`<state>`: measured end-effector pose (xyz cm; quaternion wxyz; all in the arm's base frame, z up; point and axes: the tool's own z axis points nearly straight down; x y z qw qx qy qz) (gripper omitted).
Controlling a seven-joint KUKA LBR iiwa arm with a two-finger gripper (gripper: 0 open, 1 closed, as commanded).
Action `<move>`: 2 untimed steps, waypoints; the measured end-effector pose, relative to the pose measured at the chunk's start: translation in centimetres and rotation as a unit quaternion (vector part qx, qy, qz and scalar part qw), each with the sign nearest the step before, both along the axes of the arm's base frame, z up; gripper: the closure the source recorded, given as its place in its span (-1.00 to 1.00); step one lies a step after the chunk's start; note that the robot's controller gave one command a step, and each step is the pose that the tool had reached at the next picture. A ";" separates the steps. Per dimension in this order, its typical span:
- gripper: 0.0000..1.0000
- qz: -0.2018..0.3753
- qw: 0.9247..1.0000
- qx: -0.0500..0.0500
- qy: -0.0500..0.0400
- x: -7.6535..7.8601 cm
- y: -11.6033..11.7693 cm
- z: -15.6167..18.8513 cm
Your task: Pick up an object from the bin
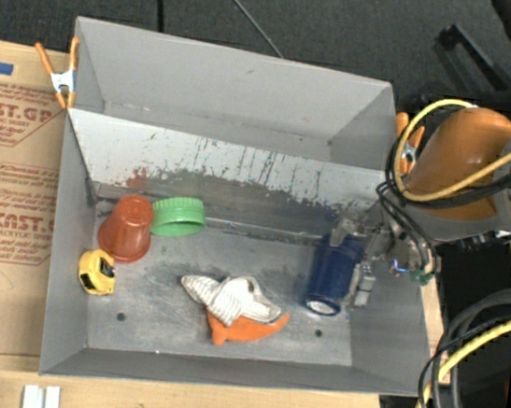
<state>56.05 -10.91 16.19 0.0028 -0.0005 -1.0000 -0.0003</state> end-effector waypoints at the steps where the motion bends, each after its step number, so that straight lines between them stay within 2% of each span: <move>1: -1.00 0.001 1.000 -0.001 -0.004 0.2 0.0 0.5; 2: 1.00 -0.009 1.000 0.001 -0.002 -2.8 0.1 -9.3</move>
Offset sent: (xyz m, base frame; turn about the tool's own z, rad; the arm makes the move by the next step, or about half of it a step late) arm -0.0281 -0.0019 -0.0919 0.0210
